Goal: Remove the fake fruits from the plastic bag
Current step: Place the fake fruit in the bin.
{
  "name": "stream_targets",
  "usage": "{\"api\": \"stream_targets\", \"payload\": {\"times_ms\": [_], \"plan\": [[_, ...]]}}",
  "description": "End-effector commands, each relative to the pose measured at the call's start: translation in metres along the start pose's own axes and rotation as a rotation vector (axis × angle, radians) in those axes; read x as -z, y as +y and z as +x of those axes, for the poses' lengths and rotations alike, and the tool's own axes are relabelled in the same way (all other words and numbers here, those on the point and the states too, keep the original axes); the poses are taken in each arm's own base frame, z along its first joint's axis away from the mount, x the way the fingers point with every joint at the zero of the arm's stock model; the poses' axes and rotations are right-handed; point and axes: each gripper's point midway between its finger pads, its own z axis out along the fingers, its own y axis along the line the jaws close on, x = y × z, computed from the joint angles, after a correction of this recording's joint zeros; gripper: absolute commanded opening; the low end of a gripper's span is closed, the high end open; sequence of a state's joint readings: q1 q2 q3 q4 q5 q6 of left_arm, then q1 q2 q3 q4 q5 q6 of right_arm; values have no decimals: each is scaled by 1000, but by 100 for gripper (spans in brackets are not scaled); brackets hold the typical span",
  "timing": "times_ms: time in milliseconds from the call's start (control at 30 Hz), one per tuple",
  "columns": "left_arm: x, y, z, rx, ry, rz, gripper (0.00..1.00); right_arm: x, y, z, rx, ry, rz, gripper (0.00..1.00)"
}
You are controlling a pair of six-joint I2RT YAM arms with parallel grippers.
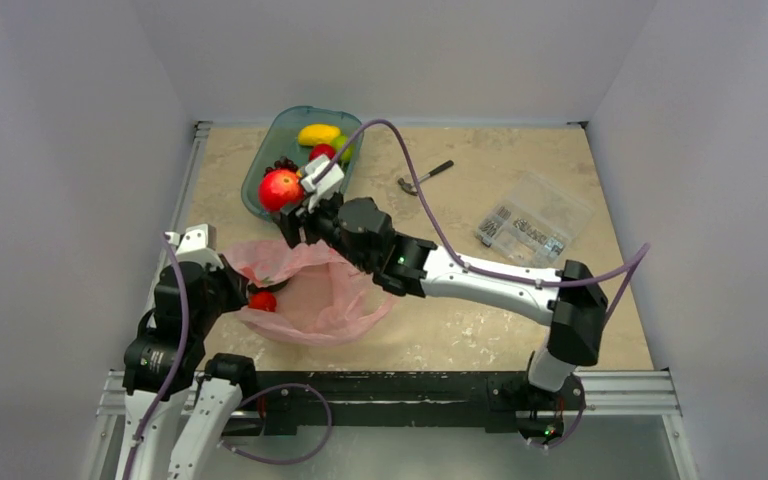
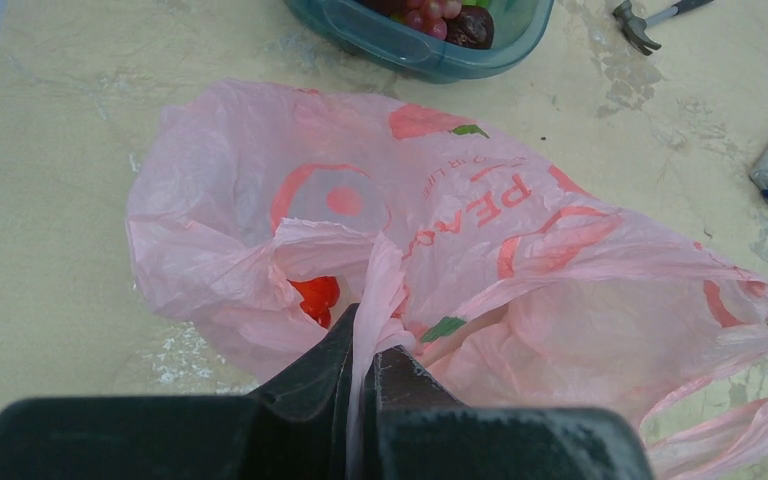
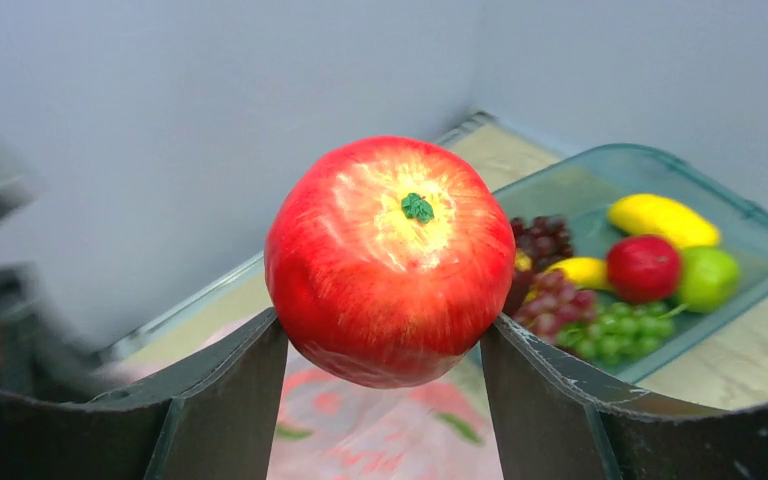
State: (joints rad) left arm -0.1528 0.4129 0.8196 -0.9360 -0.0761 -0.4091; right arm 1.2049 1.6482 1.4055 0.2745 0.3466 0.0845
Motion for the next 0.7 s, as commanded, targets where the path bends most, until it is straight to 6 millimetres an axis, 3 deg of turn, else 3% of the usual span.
{"api": "stream_targets", "payload": {"times_ms": [0,167,333,533,667], "plan": [[1,-6,-8,-14,-44,38,0,-40,-59,-16,0,-43,135,0],[1,-11,-8,-27,-46,70,0,-86,-105,-5,21,-37,196,0],[0,-12,-8,-29,-43,78,0,-134,-142,18,27,-6,236,0],[0,-8,-8,-15,-44,49,0,-181,-164,51,-30,23,243,2],[0,-4,-7,-8,-39,27,0,-199,-169,63,-61,-2,235,12]]}}
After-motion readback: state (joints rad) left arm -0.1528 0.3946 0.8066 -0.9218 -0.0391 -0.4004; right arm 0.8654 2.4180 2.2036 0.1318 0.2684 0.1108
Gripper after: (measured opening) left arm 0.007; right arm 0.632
